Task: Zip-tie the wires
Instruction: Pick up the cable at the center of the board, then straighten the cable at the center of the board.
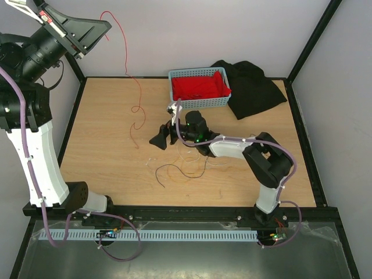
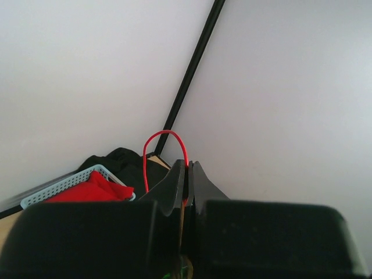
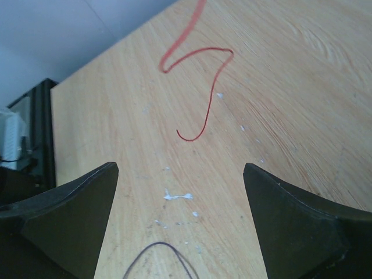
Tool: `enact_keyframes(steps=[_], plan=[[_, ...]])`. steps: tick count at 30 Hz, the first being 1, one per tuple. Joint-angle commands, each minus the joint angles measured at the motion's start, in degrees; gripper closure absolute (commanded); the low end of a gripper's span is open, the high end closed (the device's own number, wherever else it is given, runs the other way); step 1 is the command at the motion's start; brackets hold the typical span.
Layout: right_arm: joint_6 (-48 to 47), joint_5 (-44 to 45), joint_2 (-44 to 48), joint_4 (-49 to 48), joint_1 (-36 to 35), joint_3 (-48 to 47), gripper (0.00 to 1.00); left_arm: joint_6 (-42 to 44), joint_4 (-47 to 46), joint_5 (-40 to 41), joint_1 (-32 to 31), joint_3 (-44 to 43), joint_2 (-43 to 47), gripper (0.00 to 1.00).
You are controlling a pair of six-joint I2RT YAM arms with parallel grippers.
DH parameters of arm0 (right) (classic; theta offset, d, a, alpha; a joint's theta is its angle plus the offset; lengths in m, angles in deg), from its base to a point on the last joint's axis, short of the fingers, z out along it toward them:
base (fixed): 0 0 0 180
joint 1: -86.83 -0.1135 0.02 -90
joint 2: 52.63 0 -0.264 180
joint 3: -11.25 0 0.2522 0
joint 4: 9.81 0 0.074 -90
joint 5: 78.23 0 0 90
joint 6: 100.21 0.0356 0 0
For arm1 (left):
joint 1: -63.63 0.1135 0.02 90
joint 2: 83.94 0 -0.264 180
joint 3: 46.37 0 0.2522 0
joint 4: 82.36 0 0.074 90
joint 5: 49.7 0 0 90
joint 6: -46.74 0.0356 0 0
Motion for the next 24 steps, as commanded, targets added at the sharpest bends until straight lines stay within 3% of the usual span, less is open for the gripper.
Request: enact_keyframes(steps=[1,17,21,24], plan=[[-1.3,5.0,-4.5,-2.4,-0.7,-3.0,0.01,-1.5,-3.4,0.3,0.2,0.7,1.6,1.0],[1.6,7.5,-21.5,-1.1,-3.8,-13.8,0.01,-4.8,-6.5,-0.4,0.2,-0.4,2.5,1.0],[2.8,6.8,-22.8,-2.6,-4.0,-14.5,0.13,-5.1,-6.9,-0.7,0.2,-1.0,2.8,1.0],[3.8,5.8,-23.3,-5.1,-4.4,-15.0,0.11,-5.0,-6.9,-0.6,0.2,-1.1,3.0,1.0]])
